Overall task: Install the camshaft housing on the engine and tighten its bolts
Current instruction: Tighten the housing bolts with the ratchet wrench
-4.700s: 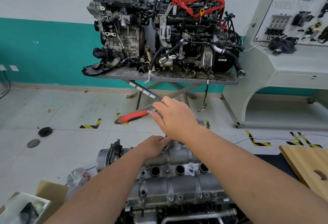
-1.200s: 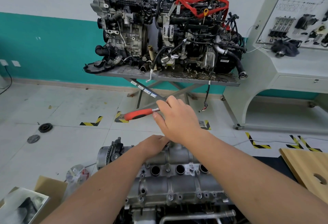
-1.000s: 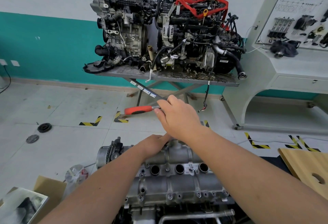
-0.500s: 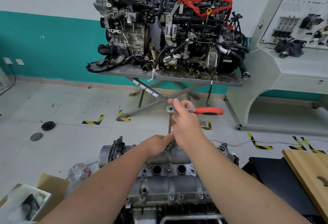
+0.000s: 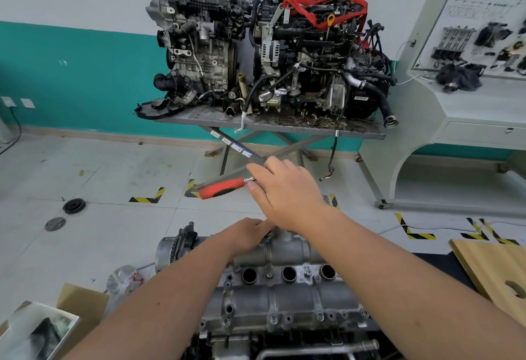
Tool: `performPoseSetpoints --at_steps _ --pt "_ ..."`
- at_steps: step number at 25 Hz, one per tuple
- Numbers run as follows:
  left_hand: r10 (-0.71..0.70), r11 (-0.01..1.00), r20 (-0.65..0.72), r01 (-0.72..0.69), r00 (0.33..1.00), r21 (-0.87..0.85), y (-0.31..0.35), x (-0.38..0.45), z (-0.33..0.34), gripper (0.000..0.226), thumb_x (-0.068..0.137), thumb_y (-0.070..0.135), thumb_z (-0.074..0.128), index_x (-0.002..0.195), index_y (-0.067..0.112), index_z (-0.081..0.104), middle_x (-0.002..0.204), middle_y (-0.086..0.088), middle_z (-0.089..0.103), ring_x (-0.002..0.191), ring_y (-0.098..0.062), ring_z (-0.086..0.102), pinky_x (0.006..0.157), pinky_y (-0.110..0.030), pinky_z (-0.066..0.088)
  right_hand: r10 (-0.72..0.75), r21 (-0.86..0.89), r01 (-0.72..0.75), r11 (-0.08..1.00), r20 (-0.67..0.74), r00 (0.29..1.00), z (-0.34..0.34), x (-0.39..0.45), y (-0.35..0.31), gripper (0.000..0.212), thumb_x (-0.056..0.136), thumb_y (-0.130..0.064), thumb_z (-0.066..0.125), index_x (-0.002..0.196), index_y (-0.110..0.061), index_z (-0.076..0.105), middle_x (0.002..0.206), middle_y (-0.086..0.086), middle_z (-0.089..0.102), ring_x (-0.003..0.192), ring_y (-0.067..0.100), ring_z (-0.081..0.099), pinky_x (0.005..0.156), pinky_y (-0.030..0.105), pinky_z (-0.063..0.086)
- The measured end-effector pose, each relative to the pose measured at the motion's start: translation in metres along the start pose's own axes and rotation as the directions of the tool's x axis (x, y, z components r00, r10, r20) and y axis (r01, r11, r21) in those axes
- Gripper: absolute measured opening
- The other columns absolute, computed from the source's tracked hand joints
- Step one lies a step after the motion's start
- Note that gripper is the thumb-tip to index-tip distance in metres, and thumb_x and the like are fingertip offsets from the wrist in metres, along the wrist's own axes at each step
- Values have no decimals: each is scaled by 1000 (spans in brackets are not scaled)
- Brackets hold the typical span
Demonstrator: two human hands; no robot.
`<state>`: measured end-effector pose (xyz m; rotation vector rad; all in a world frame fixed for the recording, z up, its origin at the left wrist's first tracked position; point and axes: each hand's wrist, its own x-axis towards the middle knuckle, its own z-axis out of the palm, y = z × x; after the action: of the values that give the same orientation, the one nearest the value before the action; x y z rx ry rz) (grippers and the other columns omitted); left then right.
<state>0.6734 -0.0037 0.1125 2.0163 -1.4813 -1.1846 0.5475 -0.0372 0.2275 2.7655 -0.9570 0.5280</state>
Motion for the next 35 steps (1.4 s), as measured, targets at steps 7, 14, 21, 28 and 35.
performPoseSetpoints --at_steps 7,14,21,28,35 --pt "28 999 7 -28 1000 26 -3 2 3 64 91 76 30 104 25 67 107 7 61 101 -16 55 88 -33 42 46 -18 -45 999 82 996 -13 8 -6 38 106 -42 28 113 -21 58 93 0 55 81 27 57 63 35 37" --pt "42 997 -43 -39 998 61 1 -3 5 58 97 70 31 76 22 57 93 -10 66 103 -30 62 84 -35 42 505 658 -96 -747 656 561 -11 14 -16 14 99 -2 50 87 -9 50 74 7 68 76 23 67 65 27 54" --pt "127 992 -42 -125 991 30 -1 1 5 30 103 42 45 77 29 52 89 1 57 83 -16 49 84 -38 45 323 612 34 790 -462 826 34 -21 -5 27 87 1 67 103 -17 77 126 7 65 118 23 58 100 33 46" --pt "46 995 -28 -43 999 88 1 -2 3 45 98 56 34 92 23 63 85 5 61 81 -16 53 72 -33 40 -71 -23 68 997 -254 964 9 -9 4 34 92 -32 48 112 -13 68 91 6 60 83 31 54 75 39 44" --pt "32 997 -33 -29 999 78 1 -3 3 49 97 65 33 84 27 60 75 8 58 69 -10 48 64 -29 35 -55 37 56 998 -50 997 -3 -9 2 47 103 -43 29 135 -21 57 102 5 57 87 27 52 74 38 44"
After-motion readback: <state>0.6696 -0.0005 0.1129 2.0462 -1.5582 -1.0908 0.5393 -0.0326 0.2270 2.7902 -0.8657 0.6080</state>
